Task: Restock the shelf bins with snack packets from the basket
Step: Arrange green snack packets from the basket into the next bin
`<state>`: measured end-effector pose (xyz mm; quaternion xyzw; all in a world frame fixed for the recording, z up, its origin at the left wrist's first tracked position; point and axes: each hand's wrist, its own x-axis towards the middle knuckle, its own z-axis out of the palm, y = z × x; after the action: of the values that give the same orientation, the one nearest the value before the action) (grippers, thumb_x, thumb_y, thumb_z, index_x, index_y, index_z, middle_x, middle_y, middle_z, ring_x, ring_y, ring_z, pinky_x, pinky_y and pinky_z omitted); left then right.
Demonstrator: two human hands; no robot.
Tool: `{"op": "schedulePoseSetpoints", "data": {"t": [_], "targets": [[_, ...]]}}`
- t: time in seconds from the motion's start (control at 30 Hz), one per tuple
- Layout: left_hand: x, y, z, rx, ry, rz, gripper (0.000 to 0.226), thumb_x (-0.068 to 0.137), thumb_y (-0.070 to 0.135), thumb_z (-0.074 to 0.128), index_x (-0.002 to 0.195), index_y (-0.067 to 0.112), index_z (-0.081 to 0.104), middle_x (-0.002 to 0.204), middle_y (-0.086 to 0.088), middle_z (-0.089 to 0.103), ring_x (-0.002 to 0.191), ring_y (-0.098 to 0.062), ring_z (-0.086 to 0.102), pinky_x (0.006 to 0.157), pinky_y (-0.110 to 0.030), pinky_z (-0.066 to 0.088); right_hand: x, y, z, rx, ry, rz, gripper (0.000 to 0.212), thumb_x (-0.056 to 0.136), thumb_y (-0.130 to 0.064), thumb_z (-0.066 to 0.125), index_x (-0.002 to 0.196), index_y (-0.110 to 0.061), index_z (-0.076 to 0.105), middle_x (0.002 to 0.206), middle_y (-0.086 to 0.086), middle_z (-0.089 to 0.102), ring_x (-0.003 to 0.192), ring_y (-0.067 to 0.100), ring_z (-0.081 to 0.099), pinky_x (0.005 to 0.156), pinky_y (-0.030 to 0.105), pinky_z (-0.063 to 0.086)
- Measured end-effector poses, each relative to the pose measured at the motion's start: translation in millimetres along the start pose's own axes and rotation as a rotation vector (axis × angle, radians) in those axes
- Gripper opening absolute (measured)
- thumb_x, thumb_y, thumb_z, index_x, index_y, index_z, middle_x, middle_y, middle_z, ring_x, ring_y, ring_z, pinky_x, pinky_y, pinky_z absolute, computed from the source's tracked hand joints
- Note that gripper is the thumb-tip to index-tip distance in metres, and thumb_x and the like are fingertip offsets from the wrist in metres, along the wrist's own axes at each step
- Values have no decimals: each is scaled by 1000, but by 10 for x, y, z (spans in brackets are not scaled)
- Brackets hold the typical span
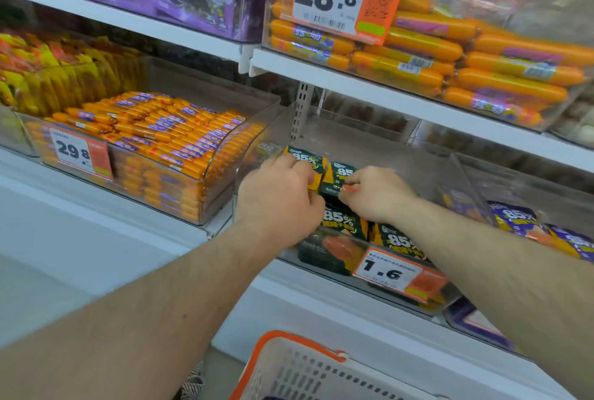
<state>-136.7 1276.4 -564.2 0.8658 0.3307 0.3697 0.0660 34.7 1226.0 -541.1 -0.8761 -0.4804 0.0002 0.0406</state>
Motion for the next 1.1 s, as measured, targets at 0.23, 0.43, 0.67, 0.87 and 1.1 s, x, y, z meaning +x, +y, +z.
{"op": "schedulePoseSetpoints", "data": {"t": [0.23,0.43,0.67,0.87,1.1], "targets": [[-320,270,65,-151,-13,323,14,67,30,57,64,23,45,66,8,47,56,-25,55,49,-24,33,-1030,97,-58,455,603,-168,16,81,-9,61,77,-15,75,53,-10,55,59,14,53,63,25,43],[-684,576,175,-19,-864,417,8,76,32,56,73,25,57,82,2,67,81,-23,60,69,-35,52,-1454,415,448,583,775,-360,19,74,-13,53,67,-5,70,63,6,65,62,15,53,60,30,44],[-1179,689,598,286,-1389,570,22,90,19,50,70,16,57,72,0,56,70,-20,50,59,-34,39,-1940,498,1770,747,-28,116,34,90,-10,58,65,-25,75,57,-8,57,58,12,49,54,26,33],[-1266,624,764,393,-1521,539,36,96,37,50,127,21,60,116,1,62,98,-17,59,71,-27,42,-2325,455,2853,684,-595,334,38,95,-16,52,58,-11,44,51,6,40,46,16,34,49,26,29],[-1248,604,793,383,-1561,466,40,96,36,52,135,24,53,122,5,58,104,-13,54,83,-29,41,-2719,450,3309,438,-1007,180,19,91,-28,63,83,-12,62,98,12,66,89,27,64,77,39,52]]}}
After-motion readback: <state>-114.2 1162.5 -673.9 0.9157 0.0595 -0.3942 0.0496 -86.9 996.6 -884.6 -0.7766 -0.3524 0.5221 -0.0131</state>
